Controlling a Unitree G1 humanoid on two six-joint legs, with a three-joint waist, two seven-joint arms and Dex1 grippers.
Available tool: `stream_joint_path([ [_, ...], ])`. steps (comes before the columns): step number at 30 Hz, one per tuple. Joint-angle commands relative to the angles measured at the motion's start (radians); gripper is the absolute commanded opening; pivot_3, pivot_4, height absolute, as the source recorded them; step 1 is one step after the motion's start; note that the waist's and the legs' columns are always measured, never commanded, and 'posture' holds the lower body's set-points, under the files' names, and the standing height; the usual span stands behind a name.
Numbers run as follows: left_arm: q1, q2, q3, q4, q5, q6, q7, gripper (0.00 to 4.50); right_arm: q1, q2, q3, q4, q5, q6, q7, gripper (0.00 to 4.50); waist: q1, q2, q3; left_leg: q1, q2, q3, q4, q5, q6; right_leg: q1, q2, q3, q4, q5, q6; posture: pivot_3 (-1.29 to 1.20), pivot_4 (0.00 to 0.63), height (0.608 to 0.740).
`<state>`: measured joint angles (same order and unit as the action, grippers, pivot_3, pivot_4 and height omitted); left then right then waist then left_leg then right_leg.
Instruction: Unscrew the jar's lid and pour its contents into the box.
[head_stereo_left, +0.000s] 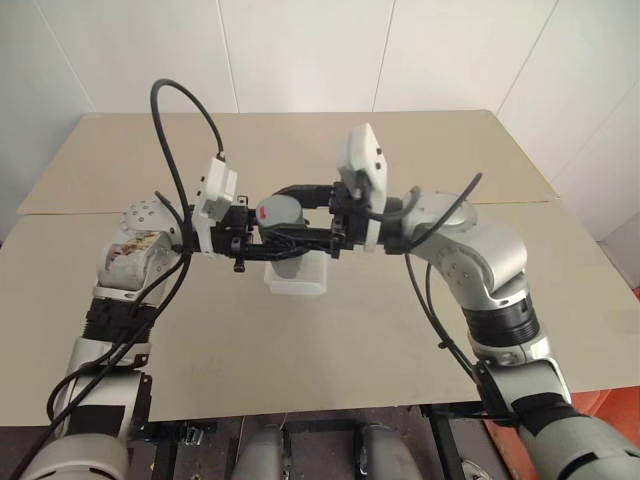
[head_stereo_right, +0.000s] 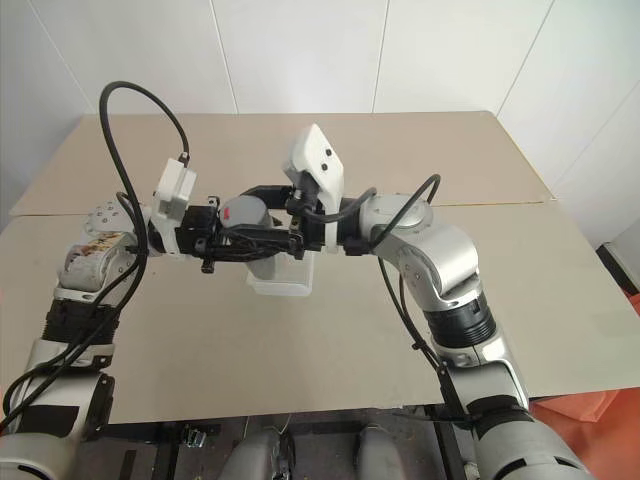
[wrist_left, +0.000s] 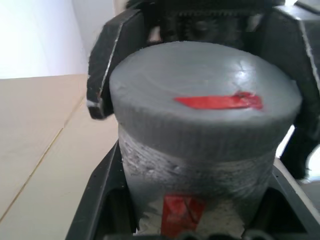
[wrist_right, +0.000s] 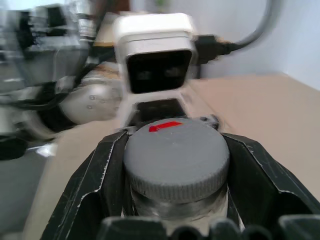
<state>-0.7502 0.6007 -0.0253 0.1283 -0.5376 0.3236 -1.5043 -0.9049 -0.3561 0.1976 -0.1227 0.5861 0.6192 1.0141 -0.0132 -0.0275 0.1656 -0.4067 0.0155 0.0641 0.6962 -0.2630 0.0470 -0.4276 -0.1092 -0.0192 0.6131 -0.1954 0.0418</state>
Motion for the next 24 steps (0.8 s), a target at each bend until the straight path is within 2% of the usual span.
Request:
stream_joint_path([
  [1,-0.026,0.047,-0.002,-0.06,-0.095,0.026,-0.09,1.95,-0.097,-0.008,-0.018,0.112,0.084,-0.15,0.391,2.75,-0.001,0.0,0.0,0.0,0.0,0.0,0.0,0.0,0.0,0.0,0.0,0.0,0.0,0.0,0.0,0.0,0.15,0.74],
  [3,-0.029,0.079,-0.023,-0.09,-0.153,0.045,-0.11,1.95,-0.163,-0.001,0.005,0.226,0.114,-0.207,0.552,2.75,-0.003,0.0,0.0,0.0,0.0,0.0,0.0,0.0,0.0,0.0,0.0,0.0,0.0,0.0,0.0,0.0,0.15,0.74],
  [4,-0.031,0.094,-0.033,-0.106,-0.179,0.056,-0.11,1.95,-0.201,-0.008,0.041,0.28,0.151,-0.234,0.58,2.75,-0.005,0.0,0.0,0.001,0.0,0.0,0.0,0.0,0.0,0.0,0.0,0.0,0.001,0.0,0.0,0.0,0.15,0.74],
  [9,-0.027,0.124,-0.043,-0.14,-0.215,0.065,-0.11,1.95,-0.309,0.005,0.152,0.478,0.181,-0.376,0.6,2.75,-0.014,0.001,0.0,0.003,0.001,0.0,-0.001,0.0,-0.001,0.0,0.001,0.001,0.002,0.0,0.0,0.0,0.15,0.74],
  [11,-0.018,0.113,-0.023,-0.127,-0.193,0.066,-0.105,1.95,-0.307,0.018,0.115,0.519,0.135,-0.374,0.6,3.46,-0.011,0.001,0.0,0.002,0.001,0.0,-0.001,0.0,-0.001,0.0,0.001,0.002,0.002,0.0,0.0,0.0,0.15,0.74],
  [13,-0.009,0.11,-0.013,-0.108,-0.175,0.06,-0.093,1.95,-0.28,0.005,0.076,0.514,0.108,-0.369,0.589,3.91,-0.003,0.001,0.0,0.001,0.001,0.0,0.0,0.0,-0.001,-0.001,0.001,0.001,0.001,0.0,0.0,0.0,0.15,0.74],
  [15,-0.003,0.106,-0.005,-0.088,-0.158,0.051,-0.079,1.95,-0.239,-0.02,0.038,0.472,0.093,-0.361,0.546,4.49,0.006,0.001,0.0,0.0,0.001,0.0,0.0,0.001,-0.001,-0.002,0.001,0.001,0.001,0.0,0.0,0.0,0.15,0.74],
  [20,0.006,0.076,0.019,0.013,-0.068,-0.014,0.028,1.95,-0.063,-0.115,-0.085,0.187,0.096,-0.241,0.311,4.49,0.017,0.001,0.0,-0.001,0.001,0.0,0.001,0.001,-0.001,-0.002,0.0,0.001,0.001,0.0,0.0,0.0,0.15,0.74],
  [24,-0.001,0.038,0.011,0.09,0.022,-0.074,0.107,1.95,0.068,-0.128,-0.082,-0.087,0.029,-0.102,0.019,4.49,0.01,0.001,0.0,-0.001,0.001,0.0,0.001,0.001,-0.002,-0.002,0.0,0.001,0.003,0.0,0.0,0.0,0.15,0.74],
])
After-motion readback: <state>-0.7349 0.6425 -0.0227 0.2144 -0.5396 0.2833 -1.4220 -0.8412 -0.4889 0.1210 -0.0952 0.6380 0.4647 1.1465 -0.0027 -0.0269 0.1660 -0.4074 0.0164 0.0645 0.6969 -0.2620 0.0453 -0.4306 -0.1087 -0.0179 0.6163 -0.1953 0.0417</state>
